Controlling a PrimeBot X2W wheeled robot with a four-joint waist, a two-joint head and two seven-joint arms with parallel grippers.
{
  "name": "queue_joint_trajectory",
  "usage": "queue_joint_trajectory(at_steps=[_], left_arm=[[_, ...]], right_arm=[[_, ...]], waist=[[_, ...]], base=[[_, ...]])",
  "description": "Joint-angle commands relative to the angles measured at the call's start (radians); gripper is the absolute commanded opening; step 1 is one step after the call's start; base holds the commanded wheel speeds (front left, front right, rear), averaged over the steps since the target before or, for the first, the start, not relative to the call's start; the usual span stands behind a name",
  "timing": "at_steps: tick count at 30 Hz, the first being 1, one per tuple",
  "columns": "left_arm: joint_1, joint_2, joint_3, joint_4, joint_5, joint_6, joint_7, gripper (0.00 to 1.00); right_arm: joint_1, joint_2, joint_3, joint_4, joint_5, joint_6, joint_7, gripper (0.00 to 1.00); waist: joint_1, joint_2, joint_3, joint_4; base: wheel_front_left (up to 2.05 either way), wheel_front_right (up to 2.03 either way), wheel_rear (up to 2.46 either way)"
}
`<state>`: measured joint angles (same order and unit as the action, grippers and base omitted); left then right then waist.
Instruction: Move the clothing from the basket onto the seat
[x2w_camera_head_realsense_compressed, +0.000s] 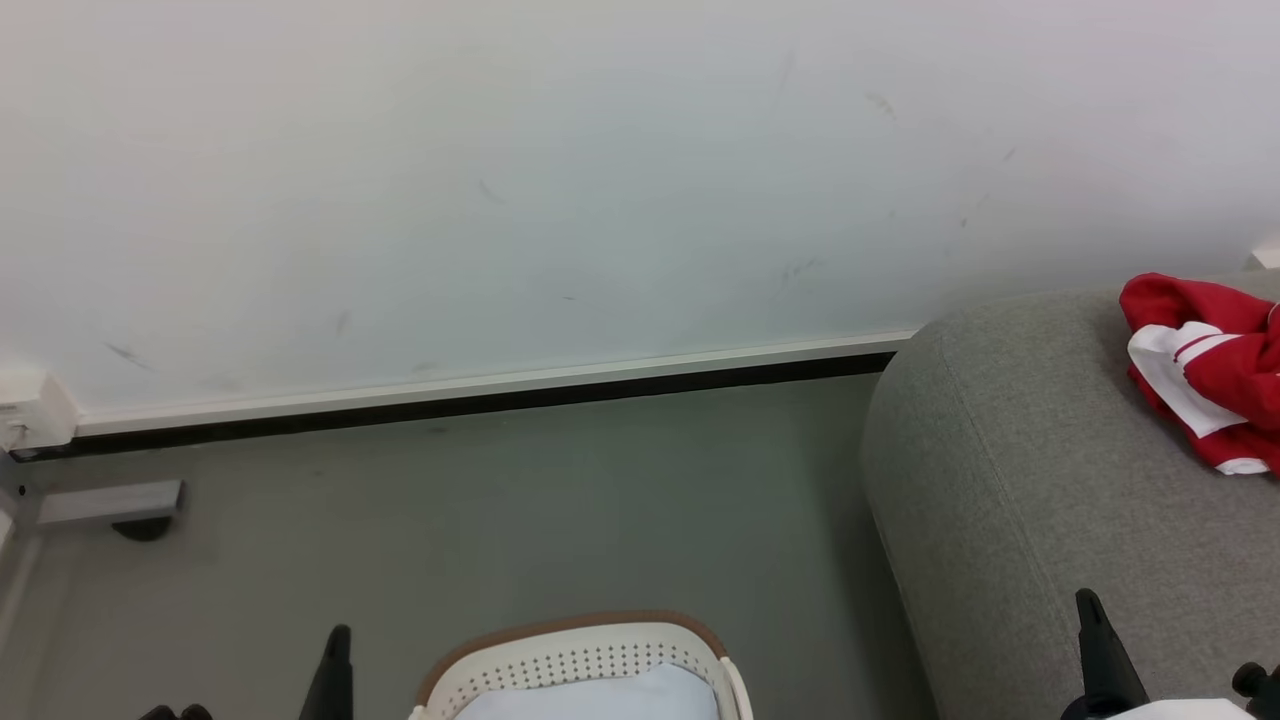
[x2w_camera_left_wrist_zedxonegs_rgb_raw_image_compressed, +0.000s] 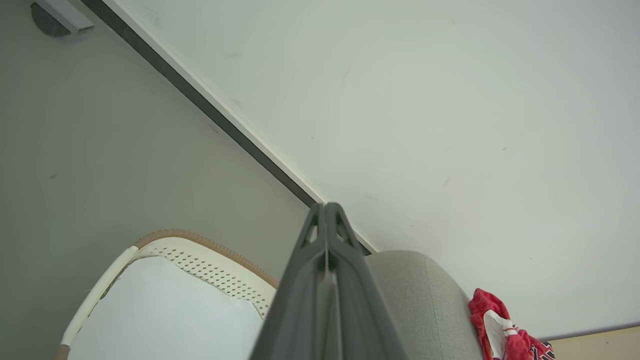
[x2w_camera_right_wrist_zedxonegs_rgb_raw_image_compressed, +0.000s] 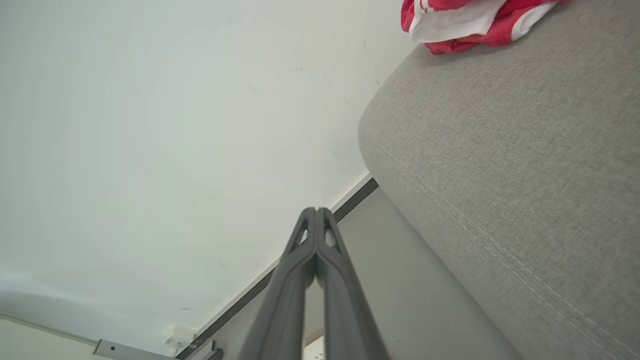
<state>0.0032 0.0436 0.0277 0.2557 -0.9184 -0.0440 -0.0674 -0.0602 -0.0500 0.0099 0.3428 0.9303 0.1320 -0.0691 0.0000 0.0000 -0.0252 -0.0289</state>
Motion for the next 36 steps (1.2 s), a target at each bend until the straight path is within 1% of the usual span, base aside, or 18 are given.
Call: queue_joint_trajectory(at_steps=[1, 23, 36], left_arm=[[-0.025, 0.006, 0.009, -0.011, -0.04, -0.007, 0.009, 0.0], [-0.059, 0.007, 0.038, -0.012, -0.279, -0.037, 0.073, 0.0], [-0.074, 0.008, 0.052, -0.012, -0.389, -0.051, 0.102, 0.0]], right_arm=[[-0.028, -0.002, -0.009, -0.019, 0.033, -0.001, 0.009, 0.0], [-0.037, -0.002, -0.052, -0.049, 0.267, -0.001, 0.073, 0.0], [-0.043, -0.002, -0.072, -0.063, 0.378, -0.001, 0.102, 0.0]], waist=[[0.0, 0.0, 0.001, 0.001], [0.0, 0.0, 0.009, 0.009], [0.0, 0.0, 0.013, 0.013]], base=[[0.0, 0.0, 0.0], [0.0, 0.0, 0.0], [0.0, 0.0, 0.0]])
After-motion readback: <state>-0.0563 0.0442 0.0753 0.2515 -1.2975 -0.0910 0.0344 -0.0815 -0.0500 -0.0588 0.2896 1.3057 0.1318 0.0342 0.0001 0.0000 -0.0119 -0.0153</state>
